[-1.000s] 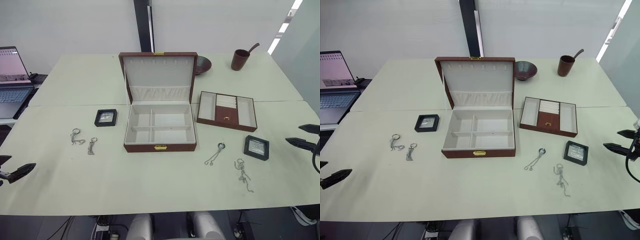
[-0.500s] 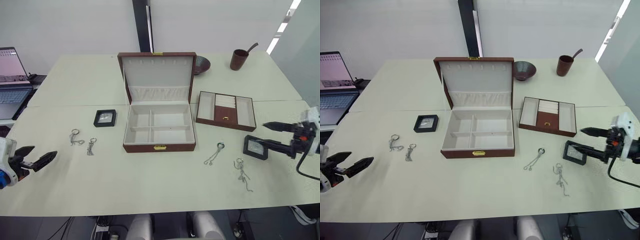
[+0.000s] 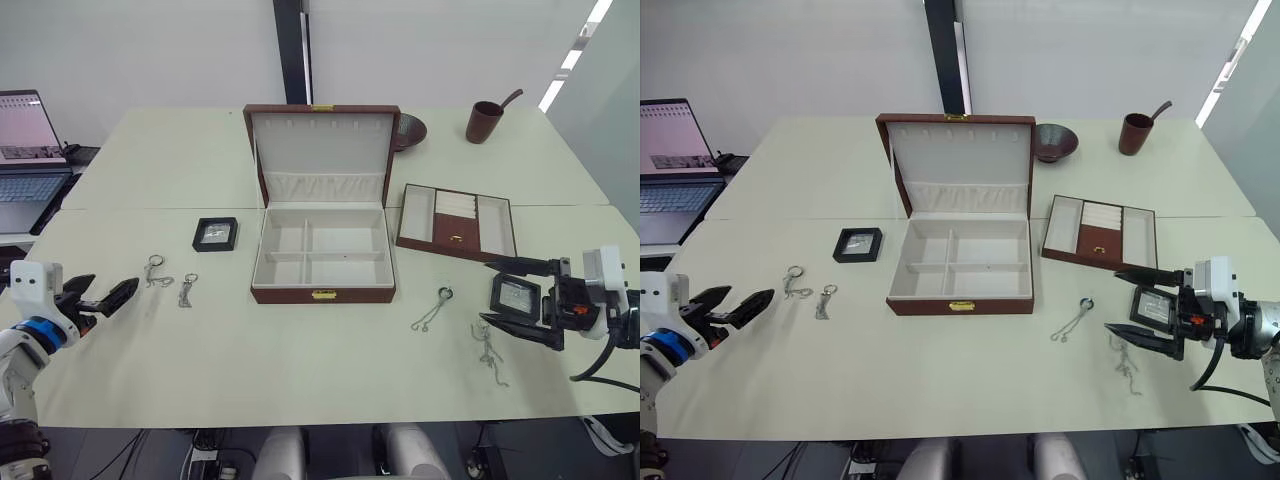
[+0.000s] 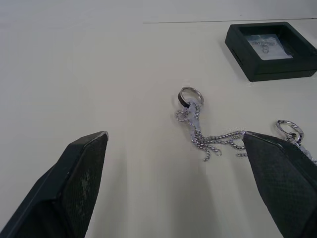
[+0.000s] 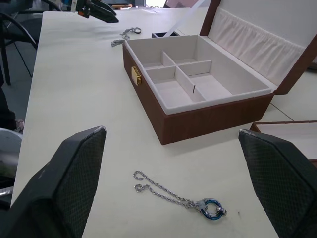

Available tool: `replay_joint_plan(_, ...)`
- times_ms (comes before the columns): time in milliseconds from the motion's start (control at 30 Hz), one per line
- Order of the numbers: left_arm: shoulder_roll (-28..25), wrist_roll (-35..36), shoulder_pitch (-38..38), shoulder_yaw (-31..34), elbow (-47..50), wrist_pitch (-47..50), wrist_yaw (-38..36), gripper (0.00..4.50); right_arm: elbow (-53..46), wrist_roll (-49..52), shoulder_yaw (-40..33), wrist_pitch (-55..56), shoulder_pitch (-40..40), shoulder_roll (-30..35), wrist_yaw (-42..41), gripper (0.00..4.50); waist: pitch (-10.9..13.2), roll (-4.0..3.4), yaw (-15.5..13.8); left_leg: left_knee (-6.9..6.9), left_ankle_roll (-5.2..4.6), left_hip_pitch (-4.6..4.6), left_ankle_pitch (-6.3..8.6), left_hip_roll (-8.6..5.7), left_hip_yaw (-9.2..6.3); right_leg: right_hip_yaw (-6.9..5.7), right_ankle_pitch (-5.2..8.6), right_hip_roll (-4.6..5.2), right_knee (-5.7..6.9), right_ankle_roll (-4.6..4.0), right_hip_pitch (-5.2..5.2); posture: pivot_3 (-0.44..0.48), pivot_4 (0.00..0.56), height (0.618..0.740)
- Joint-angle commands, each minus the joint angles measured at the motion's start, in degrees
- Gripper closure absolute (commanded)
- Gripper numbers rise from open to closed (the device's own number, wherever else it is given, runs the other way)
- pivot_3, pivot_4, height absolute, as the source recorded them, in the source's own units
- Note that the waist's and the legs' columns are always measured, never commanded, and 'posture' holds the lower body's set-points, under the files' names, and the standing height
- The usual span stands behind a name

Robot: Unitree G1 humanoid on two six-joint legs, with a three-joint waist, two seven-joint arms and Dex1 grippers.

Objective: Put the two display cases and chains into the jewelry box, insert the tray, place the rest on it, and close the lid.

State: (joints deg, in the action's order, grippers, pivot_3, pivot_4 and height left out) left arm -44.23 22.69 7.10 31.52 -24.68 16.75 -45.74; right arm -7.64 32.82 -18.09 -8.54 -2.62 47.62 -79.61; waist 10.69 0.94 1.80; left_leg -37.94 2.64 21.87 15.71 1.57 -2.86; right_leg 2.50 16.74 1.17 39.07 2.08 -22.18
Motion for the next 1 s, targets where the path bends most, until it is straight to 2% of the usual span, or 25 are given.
replay_joint_plan(33, 0.12, 0.26, 0.32, 0.03, 1.67, -0.4, 1.53, 0.01, -0.47, 0.52, -0.31, 2.01, 0.0, 0.09, -0.62, 0.0, 0.0, 0.0, 0.02, 0.0, 0.0, 0.0, 0.0, 0.0, 0.0, -0.01, 0.0, -0.01, 0.0, 0.0, 0.0, 0.0, 0.15, 0.74)
replay_joint_plan(333, 2.88, -0.78, 3.8, -3.52, 2.97, 1.01, 6.73, 0.01, -4.05, 2.21, 2.12, 1.24, -1.45, -0.18, -0.35, 0.0, -0.02, 0.04, -0.15, -0.02, 0.01, 0.02, 0.0, -0.01, -0.04, -0.02, 0.0, 0.01, 0.0, 0.0, 0.03, 0.0, 0.15, 0.74)
replay_joint_plan(600, 2.24, -2.73, 7.36, -7.09, 0.78, 2.42, 8.64, 0.01, -3.45, 1.99, 3.06, 0.8, -2.55, -0.23, 1.15, 0.0, -0.02, 0.04, -0.15, -0.02, 0.01, 0.02, 0.0, -0.02, -0.05, -0.03, 0.0, 0.01, 0.0, 0.0, 0.03, 0.0, 0.15, 0.74)
replay_joint_plan(1000, 2.37, -4.34, 8.65, -8.6, -6.59, 1.03, 7.15, 0.01, -3.07, 2.02, 3.0, 0.04, -3.46, -0.1, 3.1, 0.0, -0.03, 0.03, -0.13, -0.03, 0.01, -0.01, -0.01, -0.04, -0.03, -0.01, -0.01, 0.01, 0.02, 0.0, 0.03, 0.0, 0.15, 0.74)
